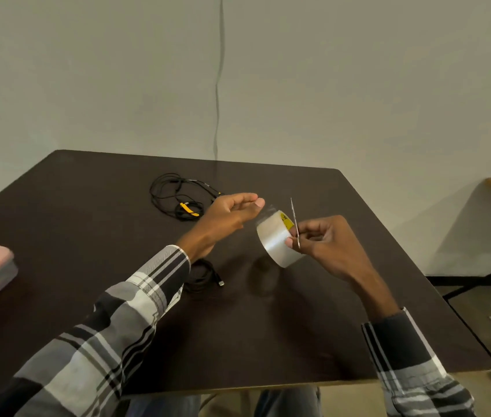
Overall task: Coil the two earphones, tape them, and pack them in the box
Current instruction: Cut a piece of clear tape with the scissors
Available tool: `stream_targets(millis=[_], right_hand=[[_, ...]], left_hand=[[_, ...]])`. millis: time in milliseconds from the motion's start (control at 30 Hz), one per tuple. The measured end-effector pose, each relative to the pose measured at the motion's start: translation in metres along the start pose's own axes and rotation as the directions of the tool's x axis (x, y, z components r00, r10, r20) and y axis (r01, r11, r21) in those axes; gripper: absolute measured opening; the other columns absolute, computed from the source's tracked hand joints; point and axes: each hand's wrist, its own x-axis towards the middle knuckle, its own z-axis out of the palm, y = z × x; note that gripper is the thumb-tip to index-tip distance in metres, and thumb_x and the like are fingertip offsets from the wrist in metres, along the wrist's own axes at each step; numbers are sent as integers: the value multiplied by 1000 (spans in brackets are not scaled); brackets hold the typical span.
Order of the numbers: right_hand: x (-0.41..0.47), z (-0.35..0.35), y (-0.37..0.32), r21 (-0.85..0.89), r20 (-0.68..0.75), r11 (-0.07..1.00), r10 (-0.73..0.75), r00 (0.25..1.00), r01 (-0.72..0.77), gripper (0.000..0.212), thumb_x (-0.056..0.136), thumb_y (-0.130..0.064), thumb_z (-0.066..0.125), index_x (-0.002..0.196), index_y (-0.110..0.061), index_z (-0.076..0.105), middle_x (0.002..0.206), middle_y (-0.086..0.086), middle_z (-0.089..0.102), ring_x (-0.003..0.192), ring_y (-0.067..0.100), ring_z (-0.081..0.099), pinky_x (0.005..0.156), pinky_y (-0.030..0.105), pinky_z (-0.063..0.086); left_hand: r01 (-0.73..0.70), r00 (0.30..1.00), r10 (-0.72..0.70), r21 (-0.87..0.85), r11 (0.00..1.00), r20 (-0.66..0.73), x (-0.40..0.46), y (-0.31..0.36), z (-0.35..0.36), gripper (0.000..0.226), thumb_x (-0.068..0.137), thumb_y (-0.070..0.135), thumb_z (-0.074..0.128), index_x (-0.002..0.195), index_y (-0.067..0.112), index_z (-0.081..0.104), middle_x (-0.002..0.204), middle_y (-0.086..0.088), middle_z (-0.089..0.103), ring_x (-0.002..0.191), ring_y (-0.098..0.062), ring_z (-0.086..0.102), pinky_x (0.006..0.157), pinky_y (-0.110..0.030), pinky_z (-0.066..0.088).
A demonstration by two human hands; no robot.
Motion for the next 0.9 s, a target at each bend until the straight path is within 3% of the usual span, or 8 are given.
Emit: stream_targets(millis=[233,367,500,600,733,900], right_hand=[[5,37,-4,75,-17,995,-59,998,60,18,82,-9,79,79,-26,75,76,2,72,66,2,62,66,24,53],[7,49,-8,88,-25,993,-82,996,84,18,82,-7,78,78,-25,75,79,11,72,65,2,61,61,22,51],[7,55,-9,90,-26,992,-91,995,93,19,82,-6,78,77,-24,74,79,14,72,63,1,61,58,17,49],[7,57,-8,100,-34,991,-81,996,84,14,82,-6,78,80,-19,75,79,15,72,64,0,61,59,16,50],[8,59,-5,110,-38,992,-53,998,57,10,82,-7,78,81,-16,76,79,14,72,65,1,61,58,15,49],[10,61,-5,109,-32,992,-63,997,66,7,82,-7,78,82,-14,76,79,13,72,67,1,62,60,18,50]], left_hand=[[-67,998,66,44,997,16,-22,1,-38,43,85,30,74,124,17,63,117,4,70,104,-5,67,79,-15,53],[-124,991,128,112,986,-28,-25,-6,-50,36,77,22,82,109,12,71,103,-4,74,96,-16,71,85,-21,55],[-191,977,207,205,960,-59,-25,-9,-56,16,81,16,78,95,10,76,89,-7,75,87,-25,71,81,-36,58],[-199,972,223,238,951,-77,-24,-7,-58,10,83,14,76,91,9,77,87,-7,75,85,-27,69,80,-38,57],[-176,973,203,216,960,-111,-23,-9,-60,13,83,17,76,93,9,75,86,-10,73,76,-17,64,81,-36,56],[-117,990,130,183,976,-60,-23,-8,-58,41,80,34,78,115,15,67,93,-6,73,80,-7,66,80,-25,53]])
